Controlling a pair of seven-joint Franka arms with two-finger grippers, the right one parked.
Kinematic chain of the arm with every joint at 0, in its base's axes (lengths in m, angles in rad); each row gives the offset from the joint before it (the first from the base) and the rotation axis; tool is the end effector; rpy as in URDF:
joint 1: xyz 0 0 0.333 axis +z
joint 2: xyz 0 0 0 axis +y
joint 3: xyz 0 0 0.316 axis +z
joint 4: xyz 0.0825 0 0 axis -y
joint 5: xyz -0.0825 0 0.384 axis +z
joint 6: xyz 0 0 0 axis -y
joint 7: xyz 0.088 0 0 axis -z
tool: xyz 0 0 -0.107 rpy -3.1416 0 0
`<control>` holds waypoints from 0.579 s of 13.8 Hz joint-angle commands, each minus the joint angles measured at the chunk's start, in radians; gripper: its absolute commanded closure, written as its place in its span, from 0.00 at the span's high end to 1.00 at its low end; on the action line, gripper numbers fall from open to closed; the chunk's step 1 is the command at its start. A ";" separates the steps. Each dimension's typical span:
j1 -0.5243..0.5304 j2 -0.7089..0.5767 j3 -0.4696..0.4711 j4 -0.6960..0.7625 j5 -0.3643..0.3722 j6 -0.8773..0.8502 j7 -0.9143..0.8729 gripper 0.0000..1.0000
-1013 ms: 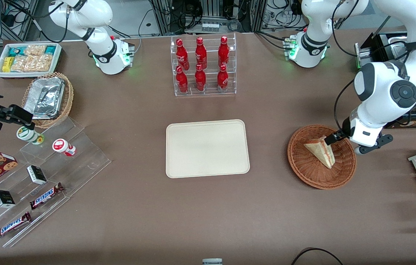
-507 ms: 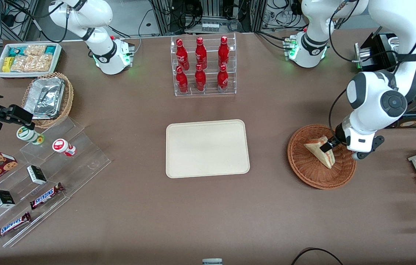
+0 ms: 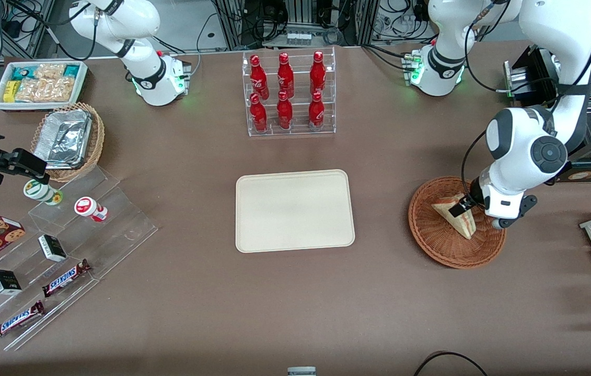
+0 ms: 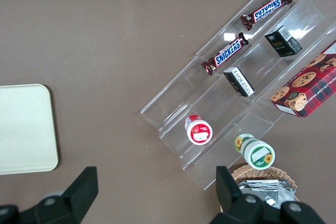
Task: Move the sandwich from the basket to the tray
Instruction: 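Lower the open left gripper over the wrapped sandwich in the basket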
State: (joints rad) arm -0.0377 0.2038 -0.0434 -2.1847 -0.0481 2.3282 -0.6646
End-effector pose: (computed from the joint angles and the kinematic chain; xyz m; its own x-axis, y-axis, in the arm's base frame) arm 0.5471 -0.0452 0.2900 0.8126 0.5782 -0.0736 0.5794 -0.8150 -0.0048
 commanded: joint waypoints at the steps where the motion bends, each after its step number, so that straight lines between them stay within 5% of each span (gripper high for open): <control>1: -0.005 0.029 -0.001 -0.003 -0.016 0.043 -0.032 1.00; 8: -0.005 0.080 0.000 -0.004 -0.019 0.075 -0.064 1.00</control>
State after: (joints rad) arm -0.0378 0.2750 -0.0435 -2.1849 -0.0509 2.3783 -0.7132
